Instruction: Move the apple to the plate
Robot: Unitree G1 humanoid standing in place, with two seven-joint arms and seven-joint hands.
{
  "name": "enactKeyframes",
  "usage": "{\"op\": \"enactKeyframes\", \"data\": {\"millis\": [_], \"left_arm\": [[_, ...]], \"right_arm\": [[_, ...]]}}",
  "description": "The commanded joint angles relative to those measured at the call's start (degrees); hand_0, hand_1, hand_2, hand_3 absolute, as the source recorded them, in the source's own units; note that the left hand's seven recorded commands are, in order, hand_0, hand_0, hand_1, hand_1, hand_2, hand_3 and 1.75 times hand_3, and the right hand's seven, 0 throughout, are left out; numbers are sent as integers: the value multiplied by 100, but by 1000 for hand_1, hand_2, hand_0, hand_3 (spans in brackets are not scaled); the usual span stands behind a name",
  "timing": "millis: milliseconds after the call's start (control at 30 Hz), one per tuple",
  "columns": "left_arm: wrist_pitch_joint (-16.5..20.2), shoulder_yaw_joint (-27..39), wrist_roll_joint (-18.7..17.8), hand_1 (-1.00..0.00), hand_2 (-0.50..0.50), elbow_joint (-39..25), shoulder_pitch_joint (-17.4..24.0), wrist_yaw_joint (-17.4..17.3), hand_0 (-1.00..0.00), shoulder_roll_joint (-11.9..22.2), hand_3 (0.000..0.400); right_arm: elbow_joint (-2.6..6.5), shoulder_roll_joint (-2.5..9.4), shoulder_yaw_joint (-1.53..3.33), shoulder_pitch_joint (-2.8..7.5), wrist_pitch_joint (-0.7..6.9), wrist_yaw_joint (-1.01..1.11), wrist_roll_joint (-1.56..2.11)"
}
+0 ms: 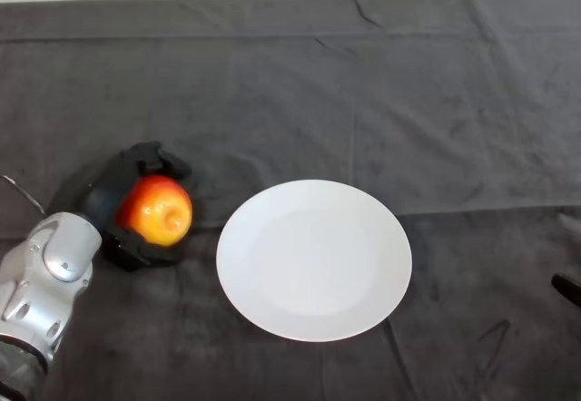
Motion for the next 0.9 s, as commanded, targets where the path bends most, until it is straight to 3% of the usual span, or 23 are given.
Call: {"op": "enactKeyframes", "data": {"millis": [33, 367, 900], "left_arm": [[14, 52, 67, -1000, 0, -308, 239, 113, -1000, 289, 400], [84, 191, -24, -1000, 0, -494, 175, 178, -1000, 218, 400], [174, 55, -99, -1000, 0, -1737, 561, 495, -1000, -354, 400]], "right_arm": [[221, 156, 7, 153, 282, 21, 155], [220, 160, 1, 154, 285, 25, 149], [214, 177, -26, 156, 301, 41, 125]]}}
